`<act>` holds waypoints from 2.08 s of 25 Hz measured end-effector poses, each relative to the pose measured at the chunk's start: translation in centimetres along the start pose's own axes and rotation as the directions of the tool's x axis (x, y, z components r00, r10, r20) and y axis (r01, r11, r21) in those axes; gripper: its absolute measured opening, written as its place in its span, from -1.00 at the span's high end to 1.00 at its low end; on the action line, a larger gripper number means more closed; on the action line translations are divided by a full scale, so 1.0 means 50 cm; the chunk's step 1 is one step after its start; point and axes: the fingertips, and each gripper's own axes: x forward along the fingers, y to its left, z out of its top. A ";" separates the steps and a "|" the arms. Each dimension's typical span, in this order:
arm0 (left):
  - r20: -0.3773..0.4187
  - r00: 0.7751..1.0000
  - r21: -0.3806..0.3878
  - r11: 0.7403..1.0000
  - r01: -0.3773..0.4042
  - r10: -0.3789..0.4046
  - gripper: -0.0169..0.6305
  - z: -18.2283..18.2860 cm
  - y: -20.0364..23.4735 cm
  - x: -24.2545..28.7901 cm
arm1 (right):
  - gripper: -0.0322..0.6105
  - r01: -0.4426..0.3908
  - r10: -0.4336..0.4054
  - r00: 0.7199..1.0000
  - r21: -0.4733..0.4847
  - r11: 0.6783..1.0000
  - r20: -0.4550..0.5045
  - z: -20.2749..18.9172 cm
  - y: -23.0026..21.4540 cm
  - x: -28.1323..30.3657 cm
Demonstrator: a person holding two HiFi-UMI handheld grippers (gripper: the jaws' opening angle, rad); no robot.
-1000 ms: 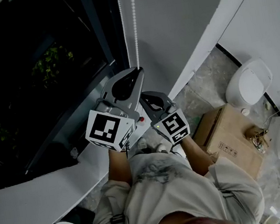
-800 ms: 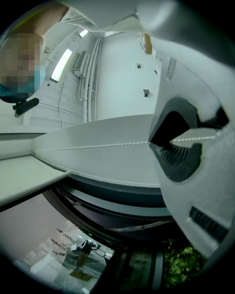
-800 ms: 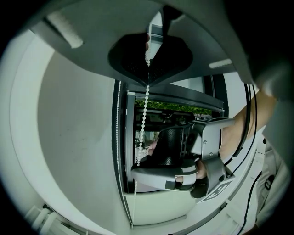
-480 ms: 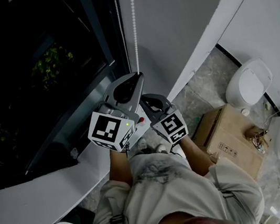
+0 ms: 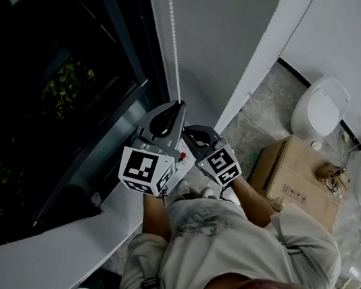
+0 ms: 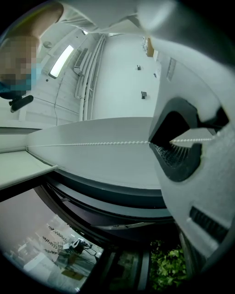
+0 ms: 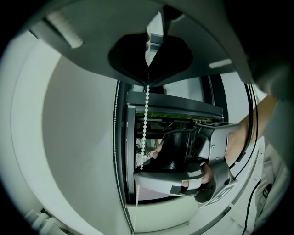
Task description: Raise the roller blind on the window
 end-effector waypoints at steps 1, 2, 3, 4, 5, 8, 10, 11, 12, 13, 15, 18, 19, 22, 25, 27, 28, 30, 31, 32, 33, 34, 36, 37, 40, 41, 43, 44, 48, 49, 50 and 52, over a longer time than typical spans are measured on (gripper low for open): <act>-0.005 1.000 -0.003 1.000 0.001 -0.001 0.92 -0.006 -0.001 0.000 | 0.87 -0.001 0.001 1.000 0.001 1.000 -0.007 -0.006 0.001 0.000; -0.009 1.000 -0.006 1.000 0.002 -0.002 0.92 -0.012 -0.002 0.000 | 0.87 -0.002 0.002 1.000 0.002 1.000 -0.013 -0.013 0.002 0.001; -0.014 1.000 -0.009 1.000 0.002 -0.003 0.92 -0.018 -0.003 0.000 | 0.87 -0.003 0.003 1.000 0.003 1.000 -0.020 -0.019 0.002 0.001; -0.019 1.000 -0.011 1.000 0.003 -0.003 0.92 -0.024 -0.003 0.000 | 0.87 -0.004 0.004 1.000 0.004 1.000 -0.027 -0.026 0.003 0.002; -0.024 1.000 -0.015 1.000 0.003 -0.003 0.91 -0.031 -0.003 0.000 | 0.87 -0.004 0.005 0.999 0.006 1.000 -0.033 -0.033 0.003 0.003; -0.038 0.999 -0.025 1.000 0.002 -0.003 0.92 -0.048 -0.003 -0.001 | 0.87 -0.006 0.007 0.999 0.014 1.000 -0.050 -0.050 0.004 0.004; -0.047 0.999 -0.029 1.000 0.003 -0.004 0.92 -0.058 -0.005 0.001 | 0.86 -0.008 0.009 0.998 0.020 1.000 -0.060 -0.060 0.004 0.005; -0.050 0.999 -0.032 0.999 0.005 -0.007 0.91 -0.063 -0.007 0.002 | 0.87 -0.008 0.010 0.998 0.023 1.000 -0.065 -0.065 0.004 0.004; -0.054 0.999 -0.034 0.999 0.008 -0.010 0.92 -0.068 -0.009 0.003 | 0.87 -0.008 0.010 0.998 0.026 1.000 -0.070 -0.070 0.004 0.004; -0.057 0.998 -0.037 0.999 0.011 -0.013 0.91 -0.072 -0.011 0.004 | 0.87 -0.007 0.010 0.997 0.029 1.000 -0.075 -0.075 0.005 0.003; -0.061 0.998 -0.043 0.999 0.015 -0.018 0.92 -0.079 -0.013 0.005 | 0.87 -0.005 0.008 0.996 0.032 0.999 -0.083 -0.082 0.004 0.003; -0.067 0.998 -0.051 0.999 0.018 -0.022 0.92 -0.088 -0.012 0.006 | 0.86 -0.001 0.004 0.995 0.030 1.000 -0.097 -0.090 0.003 0.003; -0.068 0.997 -0.053 0.998 0.018 -0.022 0.92 -0.090 -0.011 0.006 | 0.86 0.000 0.003 0.995 0.030 1.000 -0.099 -0.091 0.002 0.002; -0.068 0.998 -0.056 0.998 0.014 -0.018 0.92 -0.091 -0.008 0.006 | 0.85 0.001 0.000 0.995 0.018 1.000 -0.096 -0.091 0.003 -0.006; -0.066 0.998 -0.055 0.998 0.011 -0.014 0.91 -0.089 -0.004 0.007 | 0.83 0.008 -0.007 0.997 0.005 1.000 -0.083 -0.080 0.000 -0.021; -0.065 0.998 -0.056 0.998 0.007 -0.011 0.91 -0.089 0.000 0.007 | 0.75 0.016 -0.016 0.998 0.011 1.000 -0.060 -0.060 -0.008 -0.034; -0.064 0.998 -0.057 0.998 0.005 -0.009 0.92 -0.090 0.002 0.006 | 0.73 0.021 -0.021 0.999 0.014 1.000 -0.044 -0.046 -0.013 -0.040; -0.062 0.998 -0.058 0.998 0.003 -0.007 0.91 -0.090 0.004 0.006 | 0.72 0.032 -0.032 0.999 0.021 0.999 -0.004 -0.007 -0.023 -0.055; -0.061 0.998 -0.059 0.998 0.003 -0.007 0.92 -0.090 0.004 0.007 | 0.72 0.037 -0.038 0.999 0.025 0.999 0.020 0.017 -0.029 -0.064; -0.061 0.998 -0.060 0.998 0.003 -0.006 0.91 -0.089 0.004 0.007 | 0.72 0.042 -0.043 0.998 0.029 0.999 0.045 0.042 -0.034 -0.072; -0.060 0.998 -0.061 0.998 0.003 -0.006 0.91 -0.089 0.004 0.008 | 0.72 0.046 -0.048 0.996 0.032 0.998 0.069 0.067 -0.040 -0.081; -0.060 0.998 -0.062 0.998 0.003 -0.006 0.92 -0.089 0.004 0.009 | 0.72 0.049 -0.052 0.994 0.034 0.998 0.092 0.092 -0.045 -0.089; -0.058 0.998 -0.063 0.998 0.003 -0.006 0.91 -0.089 0.003 0.010 | 0.70 0.051 -0.054 0.989 0.030 0.998 0.136 0.141 -0.053 -0.104; -0.058 0.998 -0.064 0.998 0.003 -0.007 0.91 -0.090 0.003 0.010 | 0.69 0.049 -0.052 0.986 0.023 0.999 0.161 0.169 -0.055 -0.110; -0.058 0.998 -0.066 0.998 0.005 -0.009 0.91 -0.090 0.000 0.011 | 0.68 0.045 -0.040 0.970 -0.015 0.999 0.241 0.258 -0.058 -0.123; -0.058 0.998 -0.066 0.998 0.006 -0.010 0.91 -0.090 0.000 0.012 | 0.67 0.044 -0.036 0.965 -0.026 0.999 0.259 0.283 -0.058 -0.127; -0.059 0.998 -0.066 0.998 0.007 -0.011 0.92 -0.090 -0.001 0.012 | 0.66 0.038 -0.025 0.958 -0.043 0.998 0.286 0.327 -0.060 -0.132; -0.059 0.998 -0.066 0.998 0.007 -0.011 0.91 -0.090 -0.001 0.013 | 0.66 0.035 -0.018 0.954 -0.049 0.998 0.300 0.348 -0.061 -0.133; -0.059 0.998 -0.067 0.998 0.008 -0.012 0.91 -0.090 0.000 0.013 | 0.61 0.022 0.006 0.941 -0.079 0.997 0.338 0.419 -0.063 -0.130; -0.059 0.998 -0.066 0.998 0.007 -0.011 0.91 -0.090 0.001 0.013 | 0.60 0.019 0.013 0.939 -0.088 0.996 0.344 0.435 -0.063 -0.129; -0.059 0.998 -0.065 0.998 0.007 -0.010 0.92 -0.090 0.001 0.013 | 0.59 0.017 0.019 0.937 -0.097 0.995 0.349 0.450 -0.063 -0.127; -0.060 0.998 -0.065 0.998 0.006 -0.010 0.91 -0.090 0.000 0.013 | 0.58 0.013 0.029 0.932 -0.112 0.994 0.361 0.476 -0.063 -0.124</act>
